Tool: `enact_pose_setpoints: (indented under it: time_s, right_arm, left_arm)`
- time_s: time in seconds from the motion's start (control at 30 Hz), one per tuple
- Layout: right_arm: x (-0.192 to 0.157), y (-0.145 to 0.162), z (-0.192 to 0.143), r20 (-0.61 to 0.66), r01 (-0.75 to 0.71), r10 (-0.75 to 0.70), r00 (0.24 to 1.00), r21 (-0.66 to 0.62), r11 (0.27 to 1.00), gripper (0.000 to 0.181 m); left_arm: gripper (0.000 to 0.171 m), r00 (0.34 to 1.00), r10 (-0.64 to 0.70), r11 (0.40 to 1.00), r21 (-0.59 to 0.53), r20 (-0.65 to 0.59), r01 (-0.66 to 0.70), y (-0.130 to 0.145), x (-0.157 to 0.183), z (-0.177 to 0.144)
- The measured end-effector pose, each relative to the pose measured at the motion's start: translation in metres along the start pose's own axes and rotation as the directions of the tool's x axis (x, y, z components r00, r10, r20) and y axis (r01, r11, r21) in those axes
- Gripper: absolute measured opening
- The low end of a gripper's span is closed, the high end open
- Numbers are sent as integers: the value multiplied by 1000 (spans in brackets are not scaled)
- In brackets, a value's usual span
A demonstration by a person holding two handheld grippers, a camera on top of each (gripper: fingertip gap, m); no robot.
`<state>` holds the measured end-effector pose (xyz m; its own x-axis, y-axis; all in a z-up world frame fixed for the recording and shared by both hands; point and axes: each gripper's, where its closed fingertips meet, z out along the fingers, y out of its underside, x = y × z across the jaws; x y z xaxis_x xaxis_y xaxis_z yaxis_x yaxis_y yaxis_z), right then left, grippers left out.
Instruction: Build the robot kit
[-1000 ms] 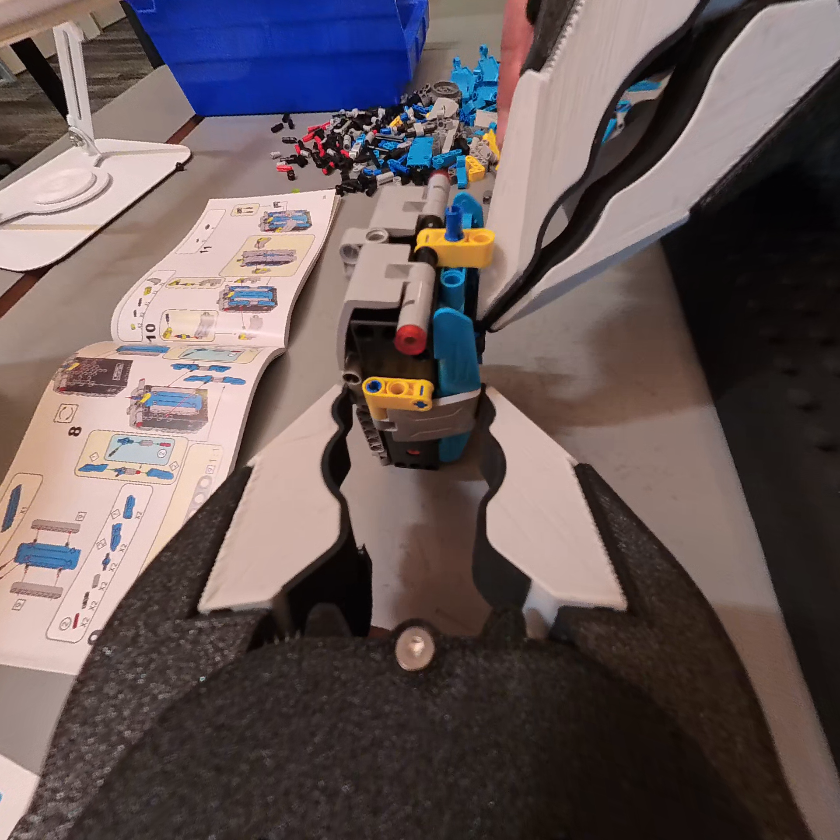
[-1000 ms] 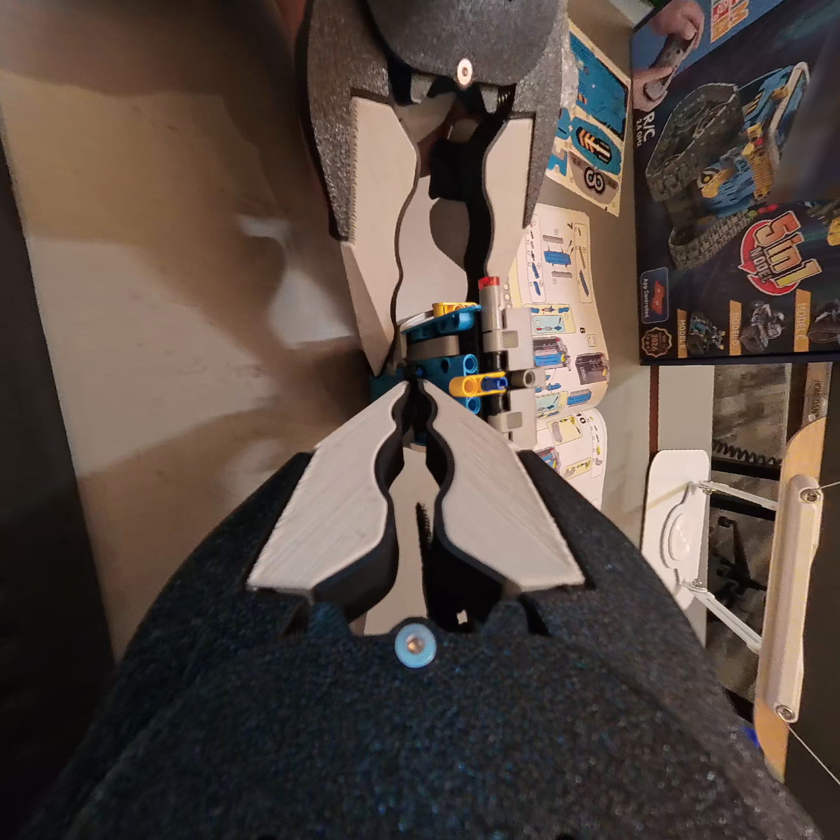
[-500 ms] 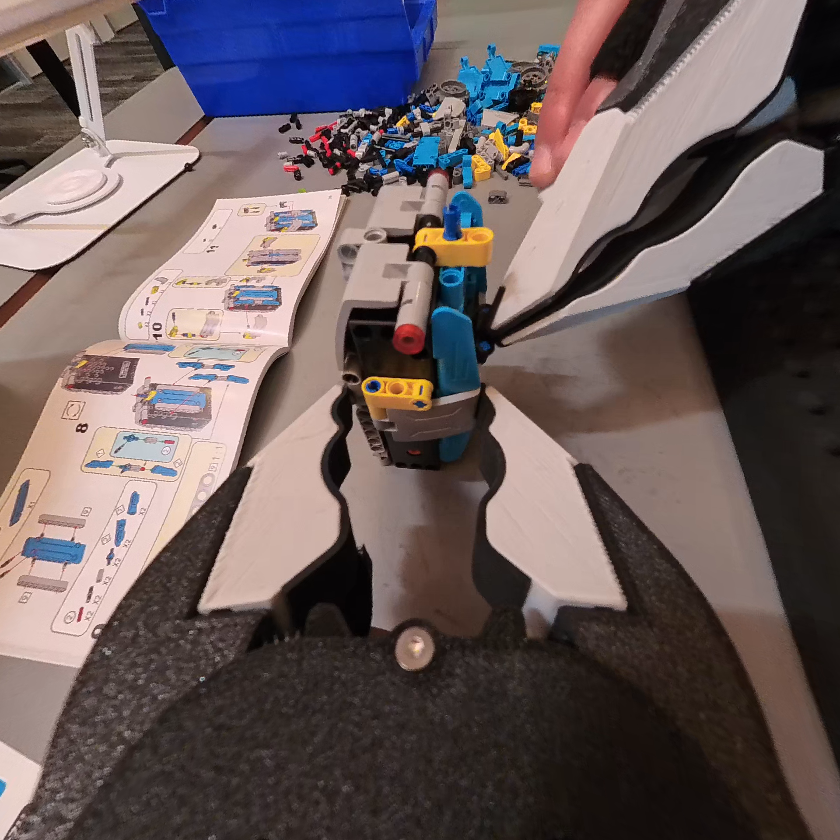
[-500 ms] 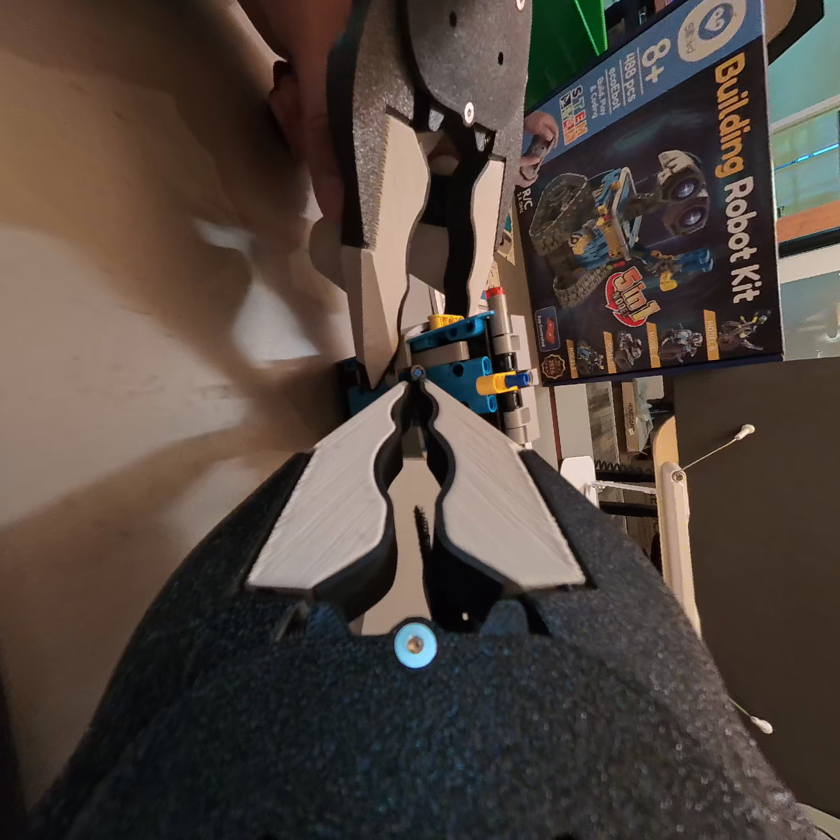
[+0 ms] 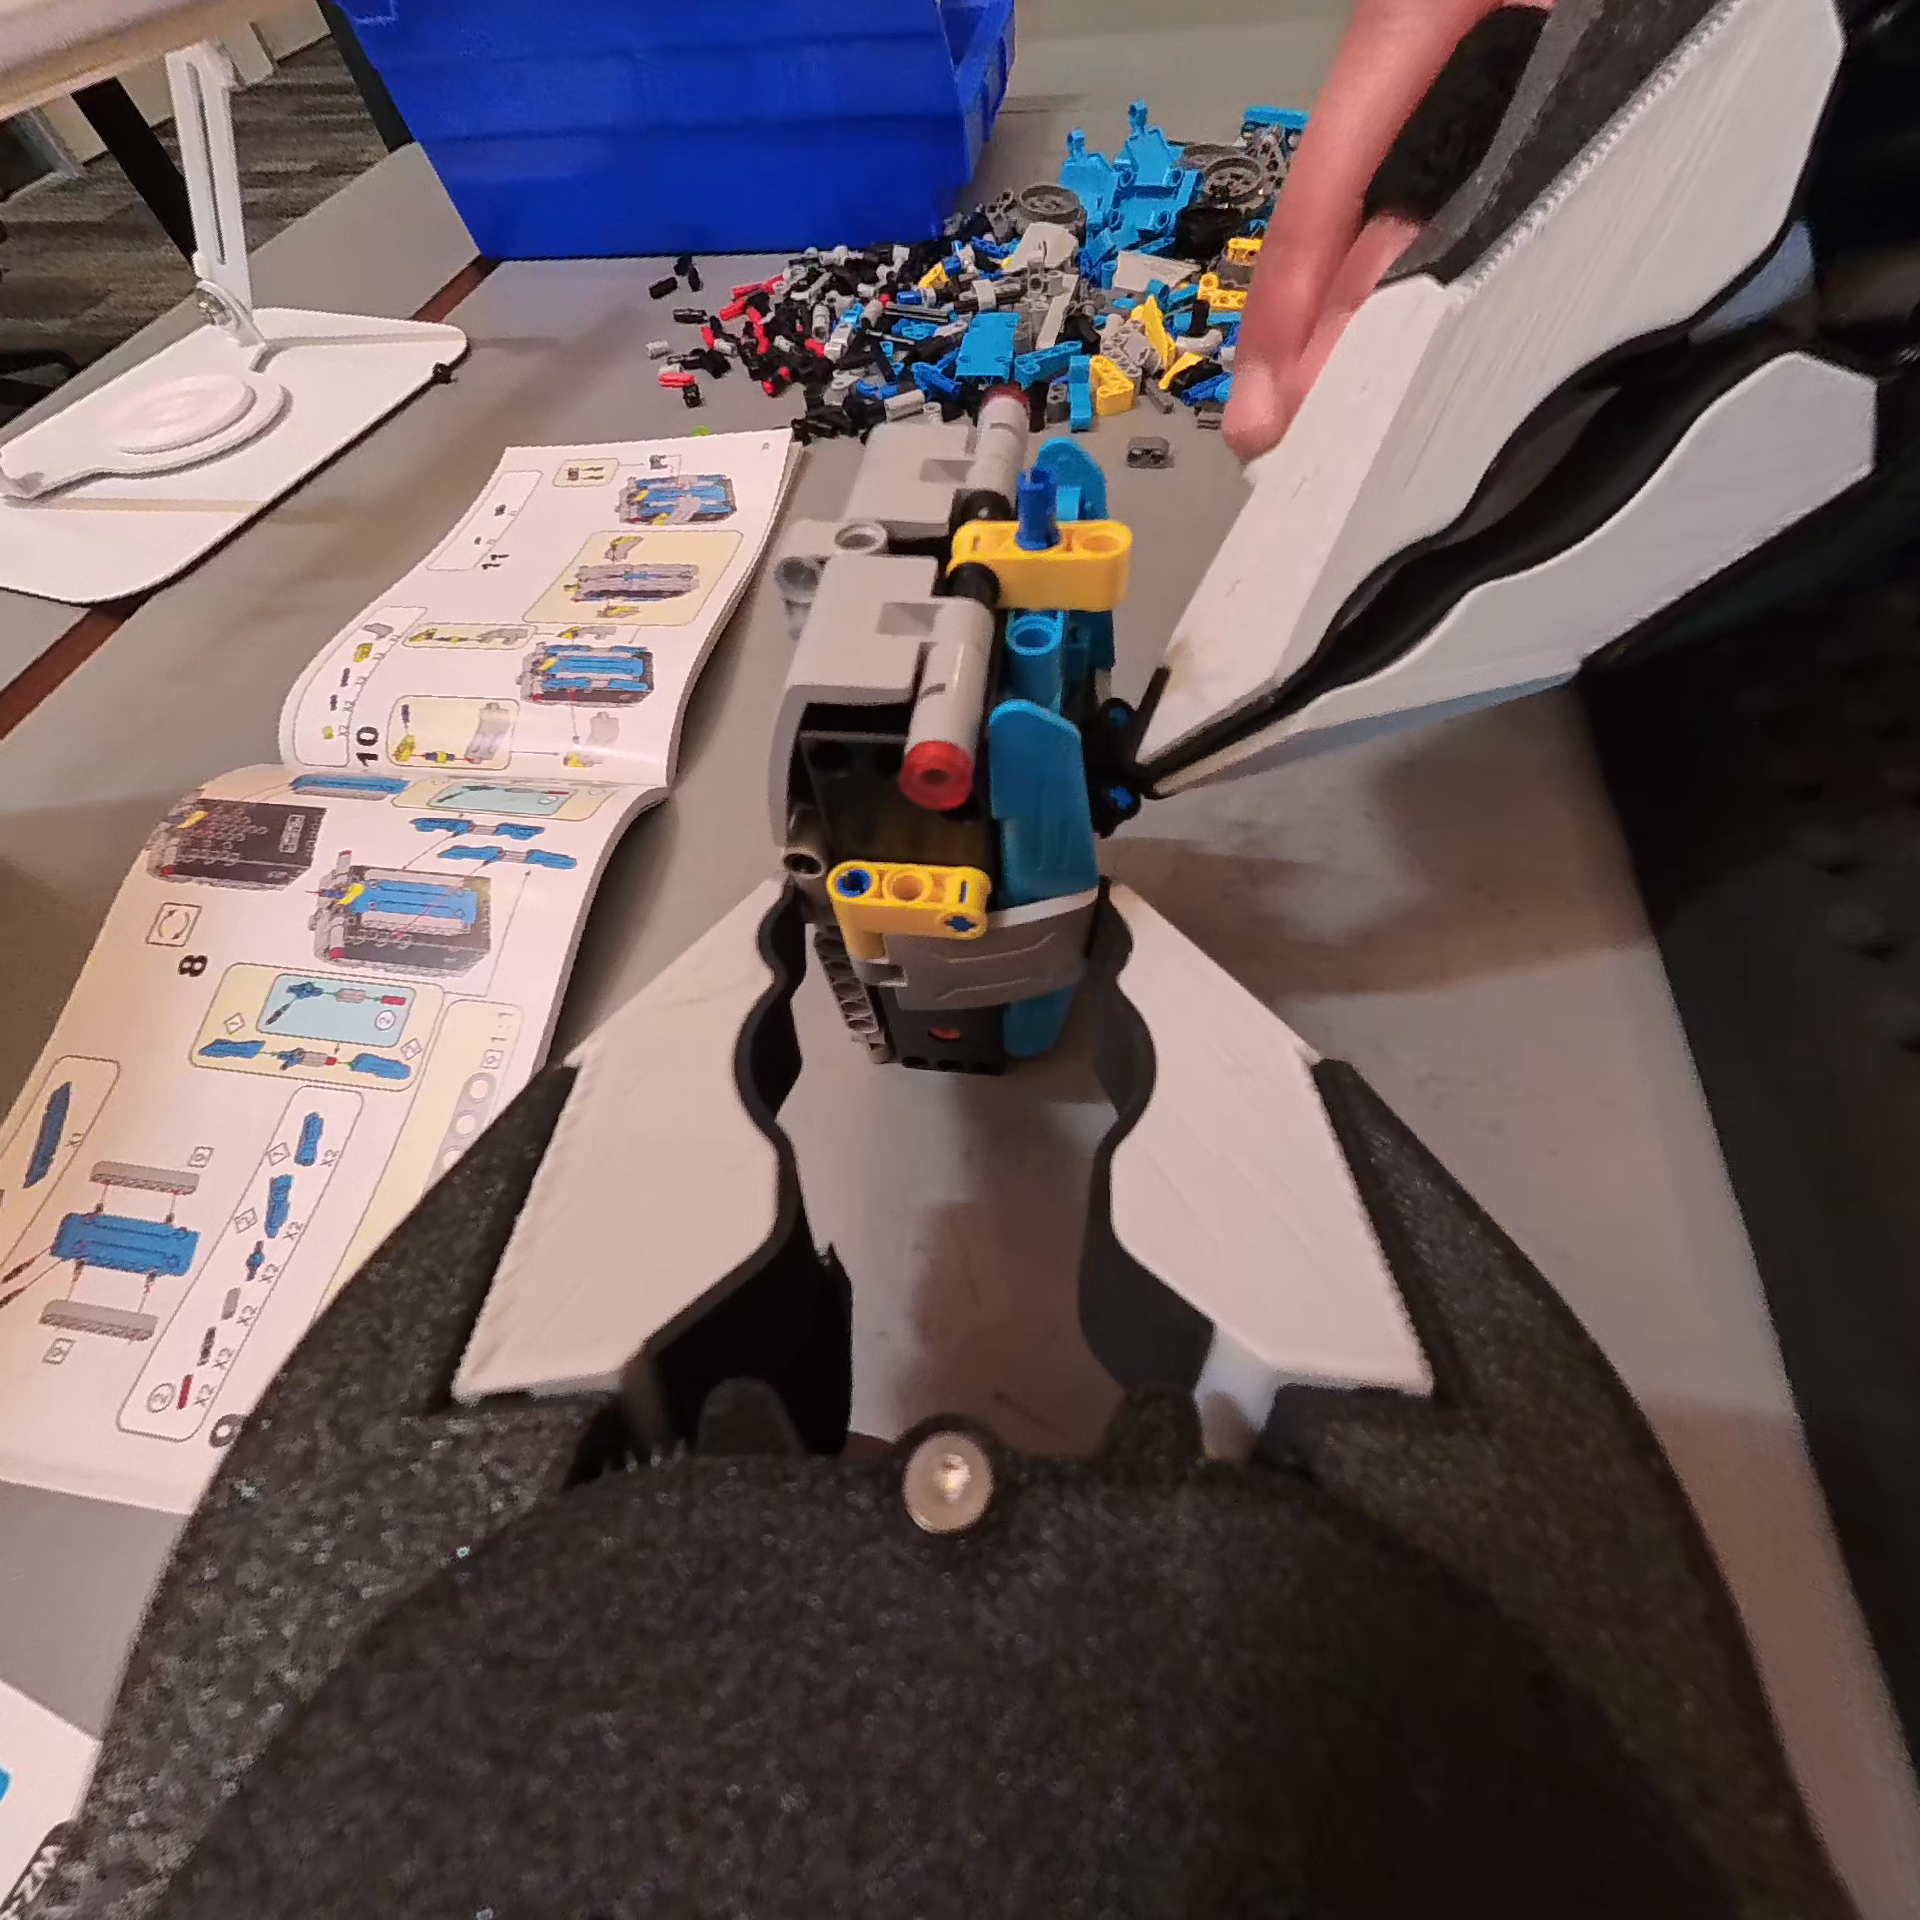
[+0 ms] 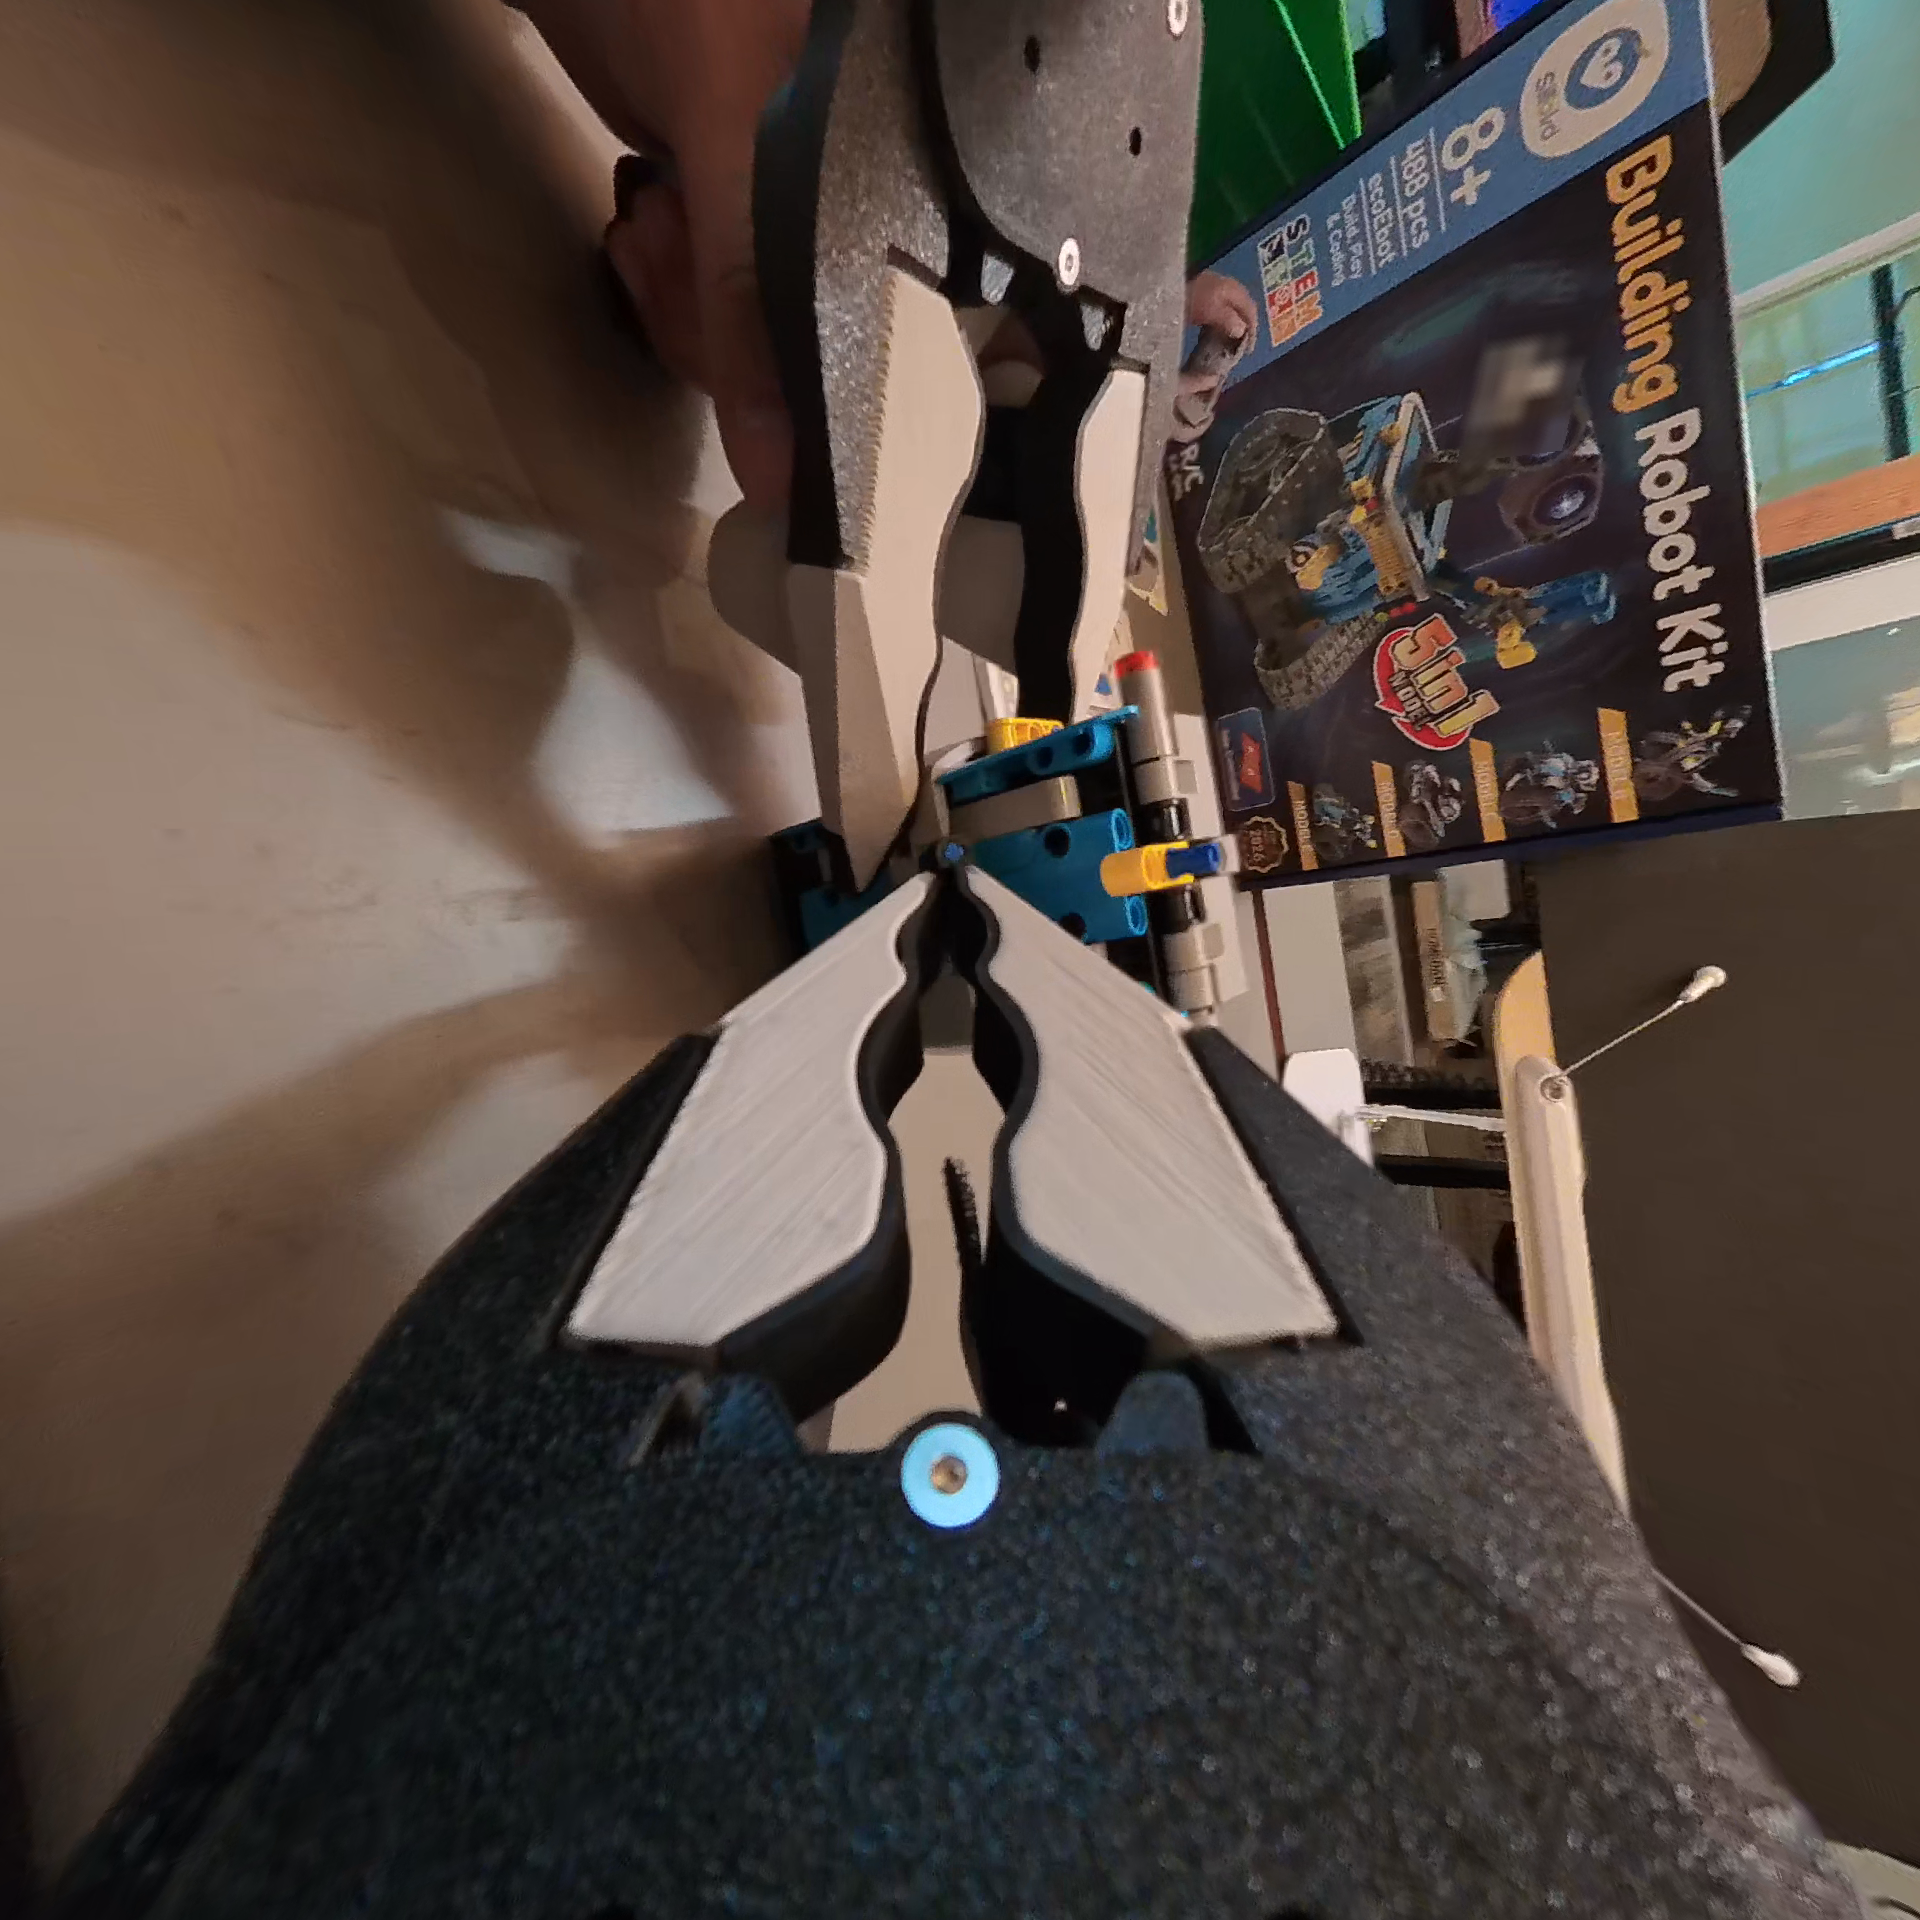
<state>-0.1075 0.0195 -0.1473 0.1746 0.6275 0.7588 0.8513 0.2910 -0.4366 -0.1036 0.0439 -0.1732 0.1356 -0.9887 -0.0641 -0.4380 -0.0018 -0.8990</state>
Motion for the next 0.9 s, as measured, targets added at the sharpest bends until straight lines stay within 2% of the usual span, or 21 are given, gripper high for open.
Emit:
enact_pose_setpoints:
  time_s: [0.27, 0.37, 0.47, 0.5, 0.57, 0.7, 0.9]
  right_arm:
    - [5, 0, 3, 1, -33, 33, 999, 5, 999, 0]
    - [3, 1, 1, 32, -66, 66, 997, 8, 998, 0]
    - [-15, 7, 4, 105, -30, 33, 994, -31, 999, 0]
    - [-18, 13, 10, 91, -16, 22, 996, -60, 998, 0]
    - [-21, 10, 12, 43, 48, -46, 998, -30, 998, 0]
    - [-9, 7, 8, 34, -27, 27, 999, 0, 1000, 0]
    - [-8, 11, 8, 25, -10, 10, 1000, -7, 1000, 0]
  left_arm:
    - [54, 1000, 3, 1000, 1, 3, -3, 0, 0, 0]
    - [54, 1000, 3, 1000, 1, 4, -3, 0, 0, 0]
    - [54, 1000, -14, 1000, 1, 13, 14, 0, -3, 0]
    - [54, 1000, -12, 1000, 0, 8, 12, 0, -2, 0]
    - [54, 1000, 7, 1000, 2, 2, -7, 0, 0, 0]
    - [54, 1000, 18, 1000, 1, 5, -18, 0, 1, 0]
    - [54, 1000, 17, 1000, 0, 9, -17, 0, 1, 0]
